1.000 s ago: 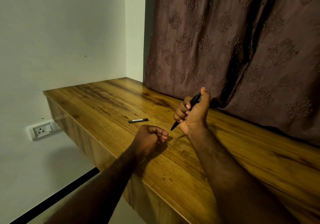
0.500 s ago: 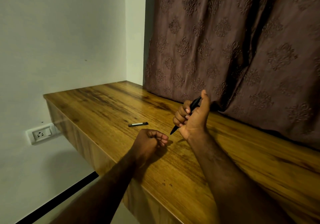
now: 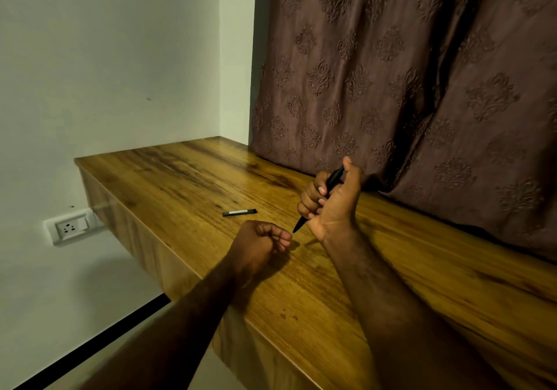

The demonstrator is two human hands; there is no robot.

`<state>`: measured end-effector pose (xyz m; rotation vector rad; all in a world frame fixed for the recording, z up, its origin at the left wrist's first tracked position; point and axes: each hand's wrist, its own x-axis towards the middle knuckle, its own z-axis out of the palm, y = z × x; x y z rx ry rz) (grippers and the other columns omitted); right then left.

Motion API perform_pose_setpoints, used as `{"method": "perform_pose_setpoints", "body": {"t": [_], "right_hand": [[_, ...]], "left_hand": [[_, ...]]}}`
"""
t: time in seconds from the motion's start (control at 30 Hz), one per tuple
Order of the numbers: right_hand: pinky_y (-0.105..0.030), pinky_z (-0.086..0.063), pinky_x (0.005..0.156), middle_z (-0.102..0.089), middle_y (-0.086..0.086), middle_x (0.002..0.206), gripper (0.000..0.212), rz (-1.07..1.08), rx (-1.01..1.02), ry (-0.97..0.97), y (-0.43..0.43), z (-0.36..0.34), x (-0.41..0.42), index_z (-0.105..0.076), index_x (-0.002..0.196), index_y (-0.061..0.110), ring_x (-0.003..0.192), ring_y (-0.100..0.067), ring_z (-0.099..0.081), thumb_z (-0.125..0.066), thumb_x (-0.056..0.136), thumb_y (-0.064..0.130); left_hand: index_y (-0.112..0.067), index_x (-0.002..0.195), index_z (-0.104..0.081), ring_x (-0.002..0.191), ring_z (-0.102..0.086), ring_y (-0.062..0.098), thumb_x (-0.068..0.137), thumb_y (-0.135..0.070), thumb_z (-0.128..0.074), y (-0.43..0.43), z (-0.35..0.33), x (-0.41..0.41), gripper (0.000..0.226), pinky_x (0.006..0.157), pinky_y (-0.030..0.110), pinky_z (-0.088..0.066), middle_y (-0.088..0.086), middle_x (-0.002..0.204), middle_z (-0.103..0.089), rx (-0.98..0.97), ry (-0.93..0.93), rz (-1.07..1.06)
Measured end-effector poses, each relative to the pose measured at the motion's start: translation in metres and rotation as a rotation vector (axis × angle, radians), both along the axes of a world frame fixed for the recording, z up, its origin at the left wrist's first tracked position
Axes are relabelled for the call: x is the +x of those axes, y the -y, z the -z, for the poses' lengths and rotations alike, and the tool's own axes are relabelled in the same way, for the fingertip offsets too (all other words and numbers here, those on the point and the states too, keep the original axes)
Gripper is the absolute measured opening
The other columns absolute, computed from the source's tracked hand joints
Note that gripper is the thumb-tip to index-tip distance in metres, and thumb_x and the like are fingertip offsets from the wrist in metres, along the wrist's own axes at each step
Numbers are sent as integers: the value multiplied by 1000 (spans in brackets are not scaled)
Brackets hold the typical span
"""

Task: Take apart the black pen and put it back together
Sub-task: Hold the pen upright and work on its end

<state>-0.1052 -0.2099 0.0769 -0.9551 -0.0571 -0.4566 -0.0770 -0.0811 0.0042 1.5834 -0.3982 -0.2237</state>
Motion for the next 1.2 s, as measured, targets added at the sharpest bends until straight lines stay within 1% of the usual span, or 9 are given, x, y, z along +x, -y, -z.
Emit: {"method": "perform_pose_setpoints", "body": {"t": [0.1, 0.2, 0.33, 0.5, 0.57, 0.67, 0.77, 0.93, 1.2], "right_hand": [[-14, -18, 42, -19, 4, 37, 56, 1, 1, -6, 0, -1, 0, -30, 47, 17, 32, -13, -11, -33, 86, 56], [-16, -16, 42, -21, 4, 37, 59, 12, 5, -13, -1, 0, 1, -31, 47, 17, 33, -13, -12, -34, 86, 61], [-15, -17, 42, -20, 4, 37, 55, 10, -8, -27, -2, 0, 0, -30, 47, 18, 33, -13, -11, -33, 86, 57], [-17, -16, 42, -21, 4, 37, 58, 12, -12, -34, -2, -1, 0, -31, 48, 17, 33, -13, -12, -34, 86, 61], [-15, -17, 42, -21, 4, 37, 56, -6, -20, -40, -2, -1, 0, -30, 48, 18, 33, -13, -12, -34, 87, 58], [-15, -15, 42, -22, 4, 36, 60, -37, -42, -38, -3, -2, -1, -32, 49, 17, 32, -12, -13, -33, 89, 62], [-14, -16, 42, -22, 4, 36, 58, -20, -27, -34, -4, -2, -2, -31, 49, 16, 31, -12, -13, -33, 88, 59], [-16, -17, 42, -20, 3, 38, 57, 15, 10, -26, -2, -1, 1, -30, 49, 17, 33, -14, -12, -33, 87, 60], [-16, -17, 42, -20, 3, 38, 56, 22, 40, -37, 0, 0, 3, -30, 48, 18, 34, -14, -11, -34, 85, 60]], "left_hand": [[4, 84, -70, 60, -60, 7, 80, 16, -42, -1, -2, -3, 31, 55, 14, -48, 10, 74, -69, 1, 3, 11], [5, 85, -70, 59, -60, 6, 80, 16, -42, -1, -2, -1, 31, 55, 13, -49, 10, 74, -69, 5, 15, 11], [5, 85, -70, 59, -60, 5, 80, 16, -42, -1, 0, -1, 30, 55, 13, -49, 11, 75, -69, 9, 14, 8], [5, 86, -70, 58, -63, 6, 81, 16, -42, -2, -2, -1, 30, 52, 14, -49, 9, 73, -71, -9, -18, 19], [4, 85, -70, 59, -62, 7, 80, 17, -41, -2, -3, -1, 31, 53, 13, -49, 8, 72, -71, -4, -8, 16], [7, 86, -68, 61, -61, 8, 81, 18, -40, -1, -5, -4, 31, 55, 12, -49, 10, 73, -69, 11, 15, 4], [15, 90, -65, 53, -61, 4, 81, 20, -38, -1, -8, -10, 29, 51, 11, -48, 11, 69, -67, -11, -2, 7], [15, 89, -64, 49, -61, 2, 82, 20, -38, -1, -8, -7, 28, 48, 12, -49, 0, 56, -70, -22, -23, 29], [10, 85, -67, 51, -61, 3, 81, 19, -40, 0, -6, -5, 29, 49, 12, -49, 9, 67, -69, -13, -13, -6]]}}
